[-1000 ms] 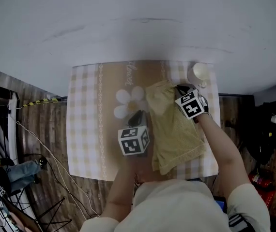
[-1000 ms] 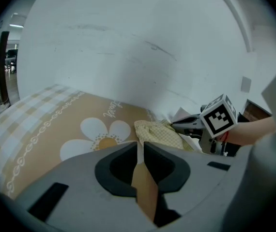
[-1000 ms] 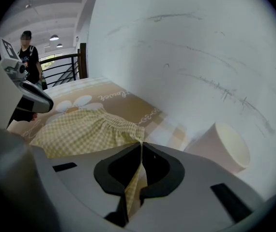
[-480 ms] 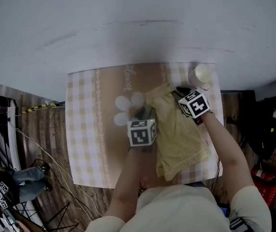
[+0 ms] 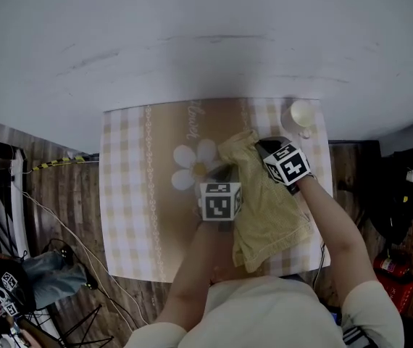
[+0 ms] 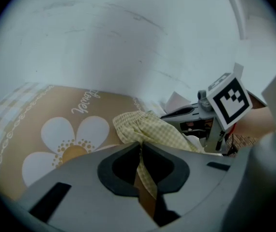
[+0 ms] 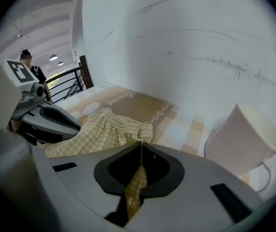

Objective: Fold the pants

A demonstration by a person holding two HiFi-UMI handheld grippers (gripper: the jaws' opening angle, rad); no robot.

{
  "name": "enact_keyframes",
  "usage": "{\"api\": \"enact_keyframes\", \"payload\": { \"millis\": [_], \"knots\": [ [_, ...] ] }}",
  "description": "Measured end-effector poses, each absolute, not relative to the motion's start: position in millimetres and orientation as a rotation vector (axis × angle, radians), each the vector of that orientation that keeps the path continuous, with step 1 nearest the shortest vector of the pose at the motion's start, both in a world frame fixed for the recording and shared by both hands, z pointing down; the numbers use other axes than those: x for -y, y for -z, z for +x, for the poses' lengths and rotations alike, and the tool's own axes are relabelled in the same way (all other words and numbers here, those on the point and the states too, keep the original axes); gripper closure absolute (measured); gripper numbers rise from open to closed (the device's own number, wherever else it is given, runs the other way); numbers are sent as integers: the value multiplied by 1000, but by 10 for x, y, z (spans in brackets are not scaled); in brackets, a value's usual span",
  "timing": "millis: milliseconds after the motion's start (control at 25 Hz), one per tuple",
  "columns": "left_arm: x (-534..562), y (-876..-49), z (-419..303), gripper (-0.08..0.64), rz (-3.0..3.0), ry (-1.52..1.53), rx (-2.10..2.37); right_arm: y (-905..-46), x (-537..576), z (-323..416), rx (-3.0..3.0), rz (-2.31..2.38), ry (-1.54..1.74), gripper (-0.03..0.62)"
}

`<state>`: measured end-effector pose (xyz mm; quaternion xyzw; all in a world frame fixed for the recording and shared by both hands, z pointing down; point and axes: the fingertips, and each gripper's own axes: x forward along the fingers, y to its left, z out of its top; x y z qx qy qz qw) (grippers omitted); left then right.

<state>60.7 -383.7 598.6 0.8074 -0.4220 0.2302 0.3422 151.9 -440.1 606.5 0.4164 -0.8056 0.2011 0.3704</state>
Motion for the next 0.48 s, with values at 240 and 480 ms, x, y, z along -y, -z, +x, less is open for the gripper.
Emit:
{"api": "enact_keyframes", "payload": {
  "millis": [240,480],
  "knots": [
    [3679,-5659,479,545,2147,-502,1164,-5623,4173,1562,2179,1127,-429,583],
    [3253,-5344,498,548,2185,-469,1232,-5217,3684,1680,2288,1123,-377,583]
  ]
}}
